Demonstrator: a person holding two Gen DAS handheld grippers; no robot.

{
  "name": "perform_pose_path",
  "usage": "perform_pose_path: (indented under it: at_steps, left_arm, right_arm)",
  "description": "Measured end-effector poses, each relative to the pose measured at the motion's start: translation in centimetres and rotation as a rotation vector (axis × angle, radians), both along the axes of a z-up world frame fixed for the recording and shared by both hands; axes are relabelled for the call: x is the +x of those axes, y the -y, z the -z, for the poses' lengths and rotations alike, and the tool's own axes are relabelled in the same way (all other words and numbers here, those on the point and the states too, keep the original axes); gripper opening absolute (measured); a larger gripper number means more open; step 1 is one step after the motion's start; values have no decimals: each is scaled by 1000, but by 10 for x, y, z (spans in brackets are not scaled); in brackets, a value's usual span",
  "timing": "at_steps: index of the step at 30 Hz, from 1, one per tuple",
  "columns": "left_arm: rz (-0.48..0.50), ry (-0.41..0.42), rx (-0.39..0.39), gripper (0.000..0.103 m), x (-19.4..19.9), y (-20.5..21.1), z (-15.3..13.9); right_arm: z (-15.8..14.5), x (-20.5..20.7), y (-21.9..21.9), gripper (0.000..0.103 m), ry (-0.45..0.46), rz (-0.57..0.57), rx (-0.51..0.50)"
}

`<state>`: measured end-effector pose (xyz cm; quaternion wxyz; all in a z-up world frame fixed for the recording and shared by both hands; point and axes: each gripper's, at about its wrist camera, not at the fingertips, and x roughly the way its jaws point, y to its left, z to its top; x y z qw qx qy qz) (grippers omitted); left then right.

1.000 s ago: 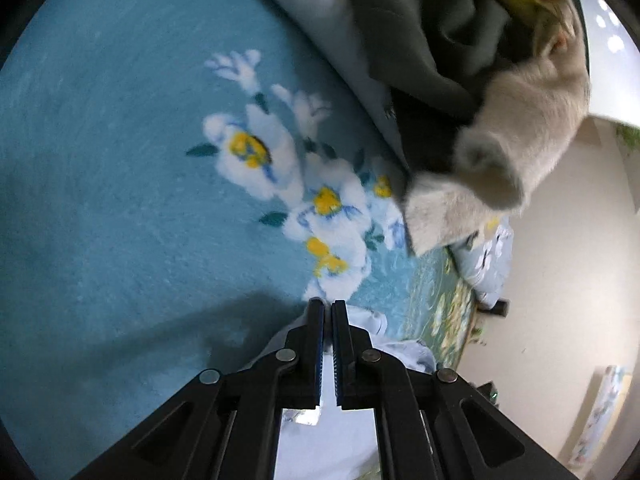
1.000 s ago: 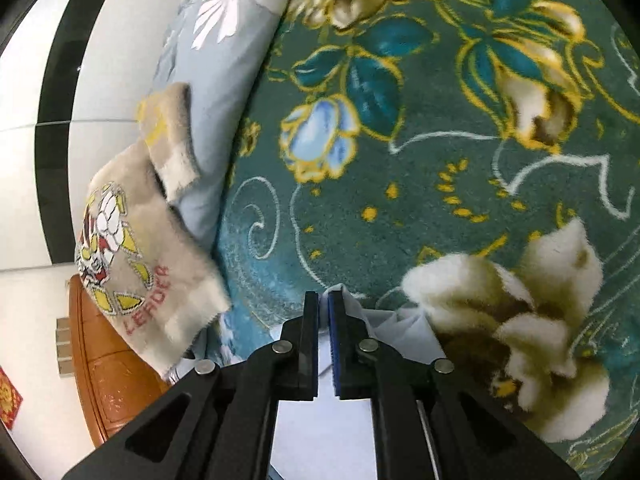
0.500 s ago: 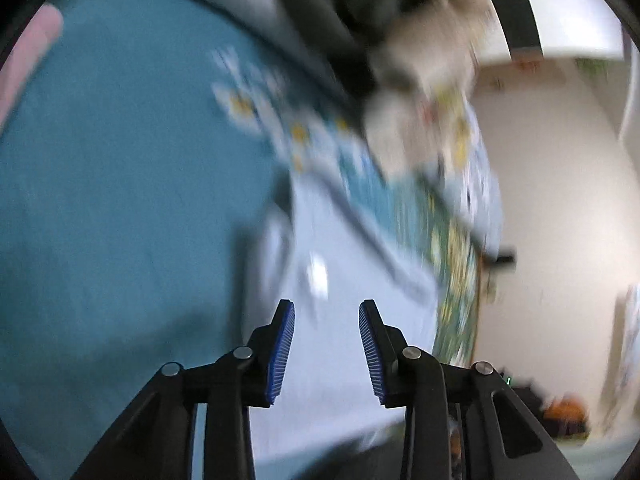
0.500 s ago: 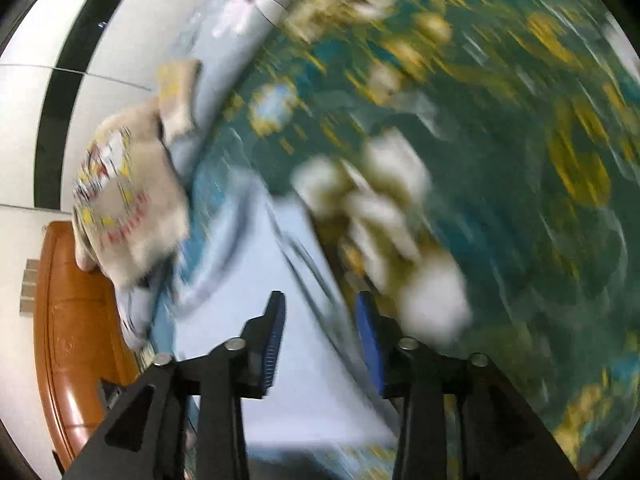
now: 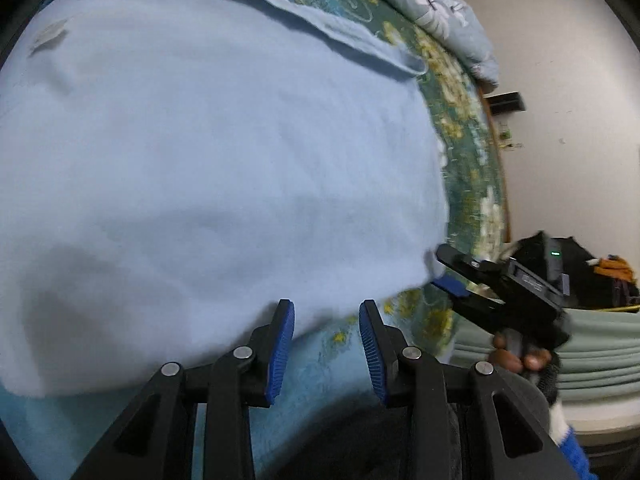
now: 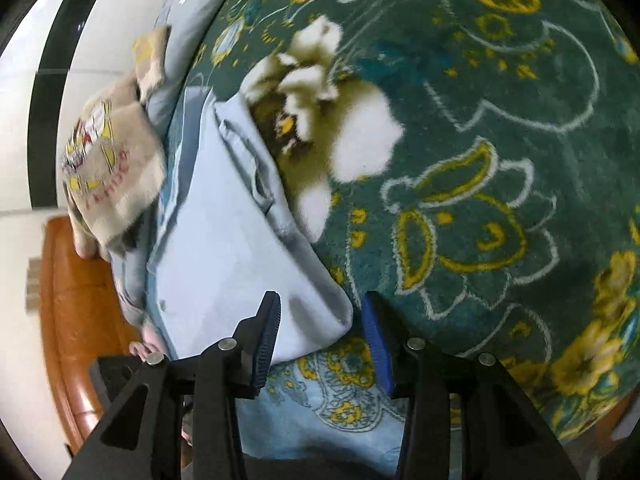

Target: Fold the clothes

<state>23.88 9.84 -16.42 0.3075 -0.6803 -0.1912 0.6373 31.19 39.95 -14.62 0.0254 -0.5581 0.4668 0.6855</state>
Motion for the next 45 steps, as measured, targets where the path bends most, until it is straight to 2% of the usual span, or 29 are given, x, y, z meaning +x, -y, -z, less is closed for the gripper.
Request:
perform_pose_path:
  at_steps: [2,4,5,6,9,13,16,19,24,27,29,31,35,38,43,44,45]
  left_arm:
    - [9,4,-12,37,0,-7,3]
    - [27,8,-28,37,1,-14,5]
    - [29,10,-30,37,1,-16,5]
    - [30,13,-33,37,1,-17,6]
    - [22,31,-17,37,-1,-14,7]
    - [-23,43,31,37,0,2,1]
    - [-85,12,66,37,0,35,-13]
    - [-198,-32,89,38,-1,87,-30]
    - [-382,-103,130,46,2,174,-53]
    - [-471,-129,135,50,7,220,-59]
    - [-515,-127,142,52,12,244,-56]
    - [-552,-103,135,53,17,262,-48]
    - [-599,-44,120,53,28,288,-29]
    - [-581,-28,112,53,35,281,-20]
    - [-539,-11,124,54,33,261,-11]
    - [-525,-11,131,55,30,255,-10]
    - [-511,-12,132,56,28,249,-9]
  right_arm:
    - [-1,-3,0,43,9,-28,14]
    - [-1,-5,1,35,14,-46,27]
    - [-2,-6,2,16,17,-56,36]
    - [-6,-7,4,8,17,-70,56]
    - [-17,-12,10,5,17,-112,117]
    - [-57,-32,21,4,-33,-191,181]
    - [-92,-51,39,4,-75,-269,245]
    - [-132,-73,69,4,-122,-362,331]
    - [-195,-98,163,4,-290,-554,460]
    - [-215,-99,233,4,-387,-704,525]
    - [-210,-92,288,4,-420,-854,547]
    - [-184,-86,329,4,-383,-966,560]
    - [-101,-88,382,4,-172,-1075,563]
    - [-67,-84,400,4,-93,-1126,557]
    - [-64,-75,404,8,-77,-1171,545]
    - [-68,-75,403,11,-86,-1170,530]
    - [-72,-75,401,22,-96,-1165,516]
